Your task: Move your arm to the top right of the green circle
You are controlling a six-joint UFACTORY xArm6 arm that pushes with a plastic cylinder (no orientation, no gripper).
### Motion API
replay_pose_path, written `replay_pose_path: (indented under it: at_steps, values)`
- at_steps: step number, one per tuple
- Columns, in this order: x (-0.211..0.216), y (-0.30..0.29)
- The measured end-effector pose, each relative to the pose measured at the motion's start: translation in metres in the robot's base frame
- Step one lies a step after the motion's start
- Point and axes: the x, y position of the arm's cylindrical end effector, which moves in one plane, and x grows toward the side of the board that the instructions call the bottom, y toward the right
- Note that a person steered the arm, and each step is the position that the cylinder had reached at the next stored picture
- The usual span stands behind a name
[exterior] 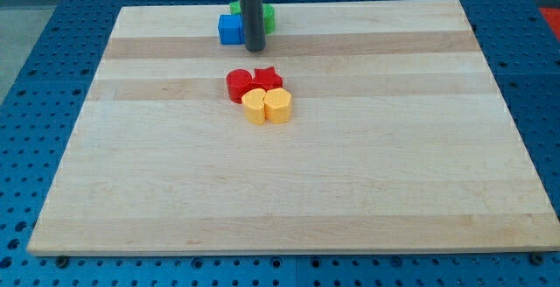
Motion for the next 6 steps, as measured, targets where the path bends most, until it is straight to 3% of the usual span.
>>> replay_pose_path:
  at_steps: [2, 4, 5, 6]
  values:
    - [0.002, 0.000]
    - [0.078, 0.137]
    - [0.135, 0.180]
    - [0.166, 0.182]
